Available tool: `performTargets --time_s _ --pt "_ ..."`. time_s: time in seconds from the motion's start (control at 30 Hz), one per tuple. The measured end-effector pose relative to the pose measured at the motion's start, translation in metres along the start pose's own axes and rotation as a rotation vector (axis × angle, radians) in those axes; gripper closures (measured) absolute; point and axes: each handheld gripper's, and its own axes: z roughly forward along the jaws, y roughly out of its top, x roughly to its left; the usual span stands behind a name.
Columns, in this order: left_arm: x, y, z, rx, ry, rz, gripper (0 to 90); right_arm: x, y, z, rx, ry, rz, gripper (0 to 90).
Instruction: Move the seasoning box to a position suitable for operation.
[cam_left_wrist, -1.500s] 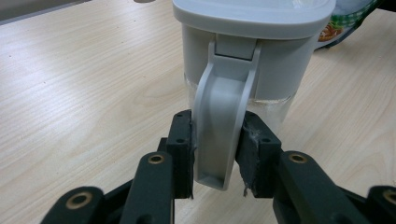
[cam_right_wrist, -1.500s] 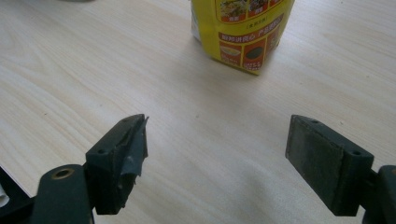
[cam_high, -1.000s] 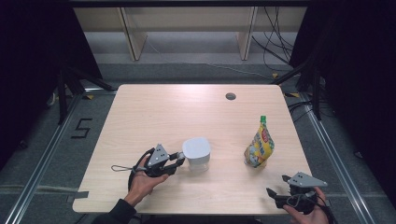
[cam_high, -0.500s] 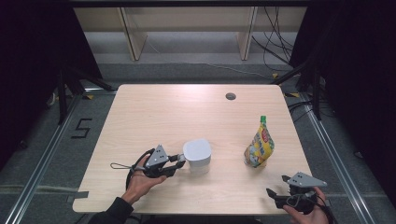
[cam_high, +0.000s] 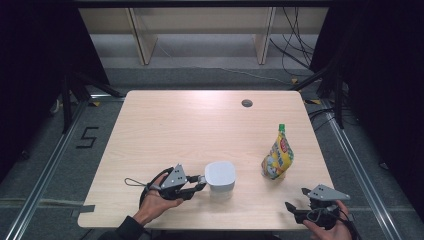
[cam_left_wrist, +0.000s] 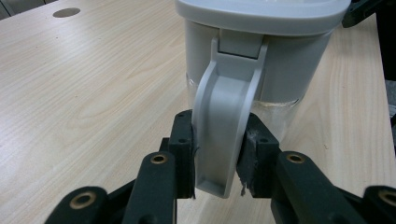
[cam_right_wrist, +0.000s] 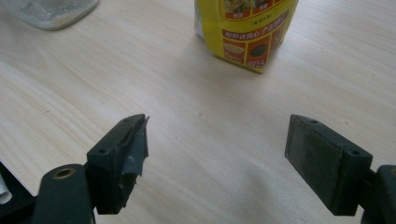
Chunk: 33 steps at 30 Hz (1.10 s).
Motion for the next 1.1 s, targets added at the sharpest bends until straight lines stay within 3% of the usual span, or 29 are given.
performTargets --time_s 0.17,0.4,0.47,0.57,0.7,0.8,0.9,0.93,1.0,1.03,1.1 --pt "0.000 -0.001 0.000 -0.003 0.007 -0.004 69.0 -0.003 0.000 0.001 -0.012 0.008 -0.032 22.3" --pt "-0.007 0.000 0.002 -0.002 0.000 0.000 69.0 -0.003 0.000 0.002 -0.008 0.012 -0.002 22.2" --pt "-0.009 0.001 0.002 -0.001 -0.009 -0.002 68.9 -0.004 0.000 0.002 -0.009 0.012 -0.014 22.2" --pt "-0.009 0.000 0.003 -0.008 -0.022 0.017 68.9 -0.003 0.000 0.002 -0.006 0.016 0.007 22.2" --pt "-0.010 0.001 0.004 -0.006 -0.022 0.006 68.1 -0.005 0.001 0.004 -0.007 0.019 -0.016 22.2" --pt "-0.009 0.002 0.002 0.007 -0.015 0.028 62.5 -0.004 0.001 0.004 -0.006 0.023 -0.014 22.2" --pt "-0.009 0.004 -0.005 0.000 -0.028 -0.026 53.7 -0.004 0.001 0.004 -0.006 0.025 -0.017 22.1" --pt "-0.009 0.008 -0.012 -0.009 -0.019 -0.040 45.4 -0.004 0.002 0.005 -0.003 0.022 -0.012 22.2" --pt "-0.009 0.009 -0.014 -0.014 -0.019 -0.058 42.4 -0.004 0.002 0.005 -0.004 0.021 -0.011 22.1" --pt "-0.008 0.011 -0.017 -0.015 -0.030 -0.036 41.2 -0.004 0.002 0.005 -0.005 0.023 -0.011 22.2" --pt "-0.011 0.015 -0.021 -0.023 -0.028 -0.081 36.0 -0.004 0.002 0.005 0.009 0.032 -0.001 22.2"
